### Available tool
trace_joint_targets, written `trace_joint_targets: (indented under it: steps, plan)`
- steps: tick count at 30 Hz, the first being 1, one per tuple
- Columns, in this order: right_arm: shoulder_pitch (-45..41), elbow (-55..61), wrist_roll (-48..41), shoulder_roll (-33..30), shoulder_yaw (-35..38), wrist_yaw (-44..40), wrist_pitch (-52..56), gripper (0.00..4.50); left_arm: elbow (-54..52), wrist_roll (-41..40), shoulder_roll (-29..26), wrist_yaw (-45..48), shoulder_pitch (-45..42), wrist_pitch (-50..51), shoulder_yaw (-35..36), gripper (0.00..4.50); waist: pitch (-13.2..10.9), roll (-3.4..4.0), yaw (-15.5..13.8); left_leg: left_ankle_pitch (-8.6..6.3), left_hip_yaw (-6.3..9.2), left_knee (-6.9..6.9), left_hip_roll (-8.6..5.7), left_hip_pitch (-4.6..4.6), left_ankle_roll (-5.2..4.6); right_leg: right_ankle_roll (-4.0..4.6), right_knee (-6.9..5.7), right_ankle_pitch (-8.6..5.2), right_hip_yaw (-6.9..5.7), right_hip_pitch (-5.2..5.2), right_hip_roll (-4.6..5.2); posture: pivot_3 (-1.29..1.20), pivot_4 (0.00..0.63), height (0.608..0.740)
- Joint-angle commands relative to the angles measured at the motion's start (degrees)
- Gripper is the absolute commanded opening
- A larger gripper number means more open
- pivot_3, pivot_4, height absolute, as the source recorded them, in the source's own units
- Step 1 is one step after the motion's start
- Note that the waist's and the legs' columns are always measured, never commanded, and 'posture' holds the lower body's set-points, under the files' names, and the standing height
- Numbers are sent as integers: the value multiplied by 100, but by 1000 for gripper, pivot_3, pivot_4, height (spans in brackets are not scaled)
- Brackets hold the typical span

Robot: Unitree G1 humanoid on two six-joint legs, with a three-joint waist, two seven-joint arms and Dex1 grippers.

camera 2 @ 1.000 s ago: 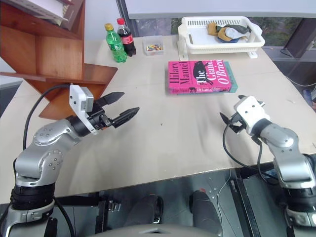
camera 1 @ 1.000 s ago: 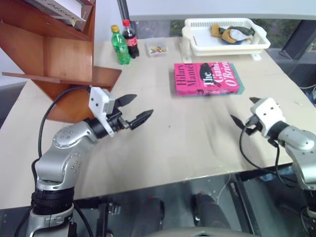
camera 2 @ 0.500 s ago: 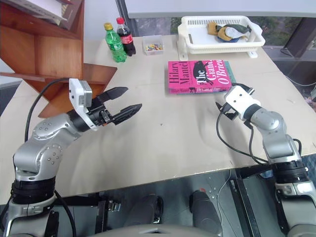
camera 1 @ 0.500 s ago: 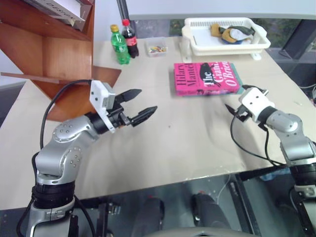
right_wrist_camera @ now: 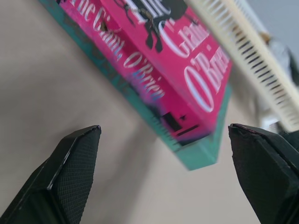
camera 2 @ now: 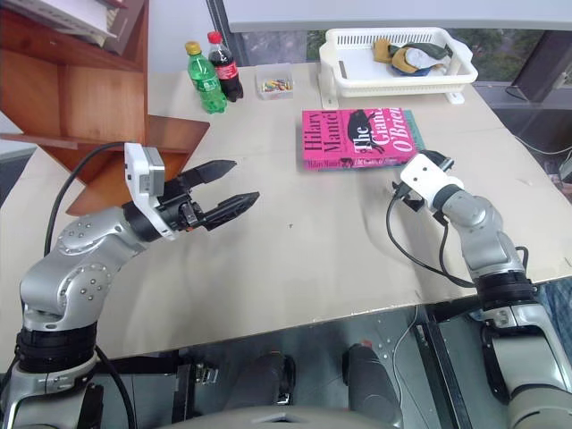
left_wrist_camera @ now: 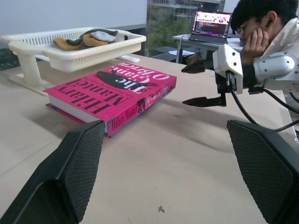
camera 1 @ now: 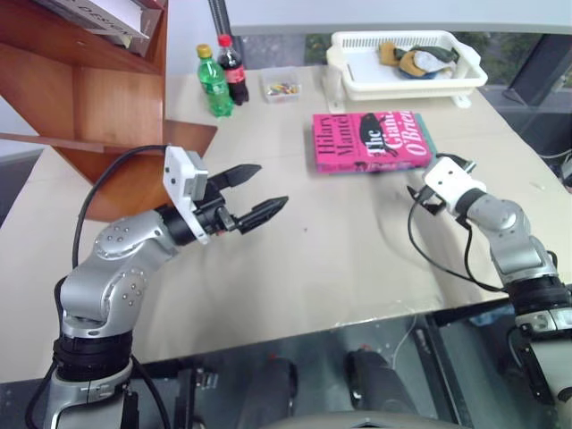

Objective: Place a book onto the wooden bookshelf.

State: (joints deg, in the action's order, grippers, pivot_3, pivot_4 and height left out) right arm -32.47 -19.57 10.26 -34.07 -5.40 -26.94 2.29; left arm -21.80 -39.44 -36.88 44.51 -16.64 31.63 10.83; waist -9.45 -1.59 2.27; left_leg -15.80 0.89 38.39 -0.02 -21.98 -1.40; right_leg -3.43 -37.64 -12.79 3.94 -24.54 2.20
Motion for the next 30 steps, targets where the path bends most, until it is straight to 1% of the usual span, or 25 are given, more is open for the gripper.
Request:
trace_joint_targets:
  steps: [1,2,3,5,6,7,10,11,16,21,25,30]
  plan:
    - [-275,-222,23,-295,302,102,75,4500,-215,53,-30,-52,12,-146,90,4463,0,0,-1,0,0,0,-2,0,0,0,0,0,0,0,2,0,150,740]
    - [-332,-280,-70,-315,381,65,183,3964,-230,56,-23,-62,18,-148,83,4500,0,0,-3,0,1,0,-7,0,0,0,0,0,-1,0,6,0,150,740]
    - [-371,-310,-147,-339,429,20,246,3699,-240,61,-26,-69,27,-154,79,4500,0,0,-1,0,2,0,-11,0,0,0,-1,0,-1,0,8,0,150,740]
    - [-411,-323,-204,-418,499,-62,310,2519,-242,89,-32,-83,51,-187,70,4500,0,0,0,0,3,0,-14,0,0,0,-1,0,-1,0,10,0,150,740]
    - [-412,-302,-224,-444,533,-75,358,2230,-245,99,-33,-94,60,-199,72,4500,0,1,8,0,5,0,-14,0,0,0,-1,0,-3,0,10,0,150,740]
    - [-471,-351,-254,-454,603,-27,487,1818,-226,109,-31,-100,55,-212,73,4500,0,0,11,0,5,-2,-14,0,0,0,-1,0,-3,0,10,0,150,740]
    - [-726,-752,-239,-449,720,237,738,337,-215,128,-5,-122,58,-228,56,4500,-1,1,15,0,6,-3,-13,1,0,0,-2,0,-4,0,10,0,150,740]
    - [-885,-1027,-236,-409,746,388,789,35,-217,138,9,-134,51,-230,40,4500,-1,1,14,0,4,-3,-14,1,0,0,-2,0,-3,0,10,0,150,740]
    - [-1747,-2600,-268,-160,776,875,474,35,-259,138,50,-190,-1,-206,-4,4500,-1,1,24,0,3,-3,-21,1,0,0,-2,0,-2,1,14,0,150,740]
    - [-2488,-4049,-415,87,860,1021,-103,35,-302,97,13,-228,-44,-167,49,4500,-1,1,27,0,7,-8,-21,-1,0,0,0,0,-4,0,14,0,150,740]
    - [-2790,-4751,-543,256,944,1049,-399,35,-402,70,15,-290,69,-154,90,4500,-2,3,26,0,12,-8,-32,-7,-1,0,5,0,-10,0,29,0,150,740]
    - [-2921,-5216,-563,422,993,1075,-630,35,-565,25,20,-407,215,-108,168,4500,-2,4,27,-3,17,-8,-42,-11,-5,0,10,0,-18,0,42,0,150,740]
